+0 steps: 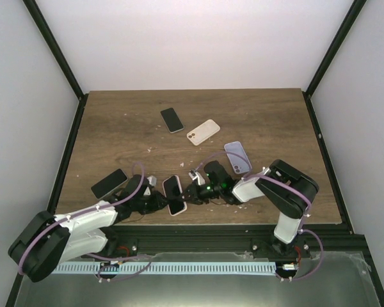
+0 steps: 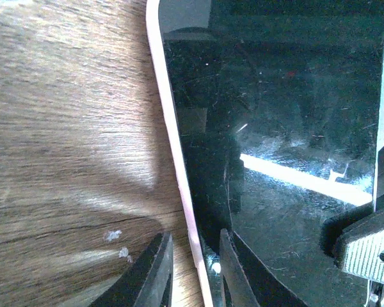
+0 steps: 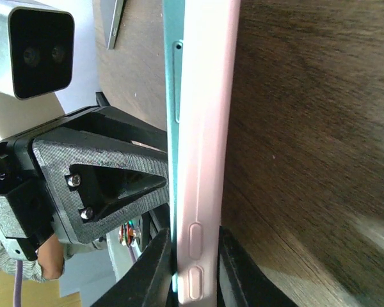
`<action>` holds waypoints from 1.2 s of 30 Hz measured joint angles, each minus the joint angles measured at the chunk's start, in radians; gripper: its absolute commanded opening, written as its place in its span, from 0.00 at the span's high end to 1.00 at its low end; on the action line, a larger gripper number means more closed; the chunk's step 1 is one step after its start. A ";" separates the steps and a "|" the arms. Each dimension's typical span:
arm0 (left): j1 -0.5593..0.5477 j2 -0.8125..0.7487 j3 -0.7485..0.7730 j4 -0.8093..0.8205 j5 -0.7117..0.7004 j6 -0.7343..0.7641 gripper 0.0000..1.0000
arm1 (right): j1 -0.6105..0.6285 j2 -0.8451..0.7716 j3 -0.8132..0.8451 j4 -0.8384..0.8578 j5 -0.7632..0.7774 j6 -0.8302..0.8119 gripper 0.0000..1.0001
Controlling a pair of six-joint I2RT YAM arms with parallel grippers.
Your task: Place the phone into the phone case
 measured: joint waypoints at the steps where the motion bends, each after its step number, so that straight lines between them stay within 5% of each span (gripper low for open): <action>1: 0.000 -0.003 0.000 -0.003 0.000 0.000 0.72 | 0.000 0.000 0.000 0.000 0.001 -0.002 0.99; 9: 0.000 -0.132 0.013 -0.121 -0.009 -0.028 0.43 | 0.002 -0.040 -0.021 -0.010 0.005 -0.011 0.99; 17: 0.000 -0.455 0.089 -0.229 -0.011 -0.086 0.22 | 0.005 -0.250 -0.039 -0.042 0.042 -0.061 0.99; 23: 0.000 -0.672 0.091 -0.211 0.002 -0.126 0.22 | 0.006 -0.463 -0.076 -0.039 0.047 -0.088 0.99; 30: 0.000 -0.739 0.090 -0.098 0.064 -0.168 0.34 | 0.006 -0.552 -0.064 0.032 0.012 -0.080 0.94; 36: 0.000 -0.697 0.090 0.036 0.140 -0.193 0.59 | 0.017 -0.499 -0.040 0.127 -0.049 -0.032 0.92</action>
